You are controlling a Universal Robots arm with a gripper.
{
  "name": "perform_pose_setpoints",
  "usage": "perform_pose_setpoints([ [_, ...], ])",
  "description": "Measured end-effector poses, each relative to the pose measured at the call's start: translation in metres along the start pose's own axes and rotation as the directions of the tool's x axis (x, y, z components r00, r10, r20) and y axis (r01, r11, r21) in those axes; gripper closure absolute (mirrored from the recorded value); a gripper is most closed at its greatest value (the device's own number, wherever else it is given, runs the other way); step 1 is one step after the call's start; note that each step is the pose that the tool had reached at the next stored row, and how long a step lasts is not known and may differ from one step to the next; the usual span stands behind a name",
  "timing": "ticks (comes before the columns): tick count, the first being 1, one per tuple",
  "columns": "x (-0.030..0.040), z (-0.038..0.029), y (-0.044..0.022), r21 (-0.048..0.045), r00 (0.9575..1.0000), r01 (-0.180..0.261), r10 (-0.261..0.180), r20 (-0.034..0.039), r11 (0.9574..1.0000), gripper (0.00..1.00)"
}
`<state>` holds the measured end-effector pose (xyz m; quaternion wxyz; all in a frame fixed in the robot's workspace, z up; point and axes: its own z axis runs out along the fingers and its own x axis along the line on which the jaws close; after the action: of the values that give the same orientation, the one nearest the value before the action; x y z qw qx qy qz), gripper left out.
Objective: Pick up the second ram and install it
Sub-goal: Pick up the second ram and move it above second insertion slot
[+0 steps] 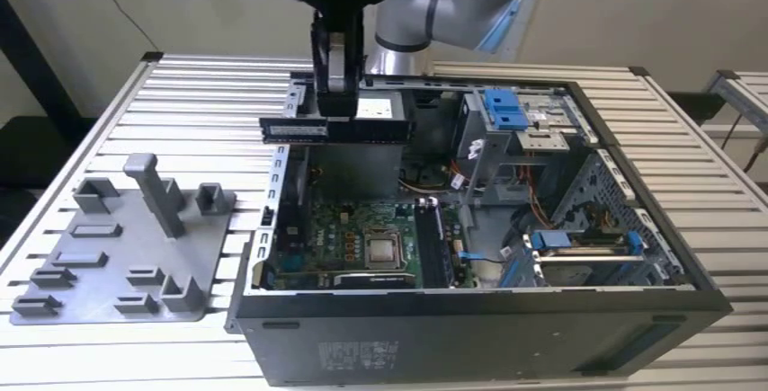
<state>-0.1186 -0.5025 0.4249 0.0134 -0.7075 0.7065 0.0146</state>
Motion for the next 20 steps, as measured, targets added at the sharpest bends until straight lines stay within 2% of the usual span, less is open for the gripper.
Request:
perform_pose_setpoints([
  [3, -0.0005, 0.0, -0.0069, 0.0, 1.0, 0.0, 0.0, 0.0, 1.0, 0.86],
  [9, -0.0019, 0.0001, -0.0162, -0.0001, 1.0, 0.001, -0.001, 0.0, 1.0, 0.86],
  [11, -0.0022, 0.0001, -0.0218, 0.0, 1.0, 0.001, -0.001, 0.0001, 1.0, 0.86],
  [20, -0.0024, 0.0002, -0.061, -0.0001, 1.0, 0.001, -0.001, 0.0, 1.0, 0.86],
])
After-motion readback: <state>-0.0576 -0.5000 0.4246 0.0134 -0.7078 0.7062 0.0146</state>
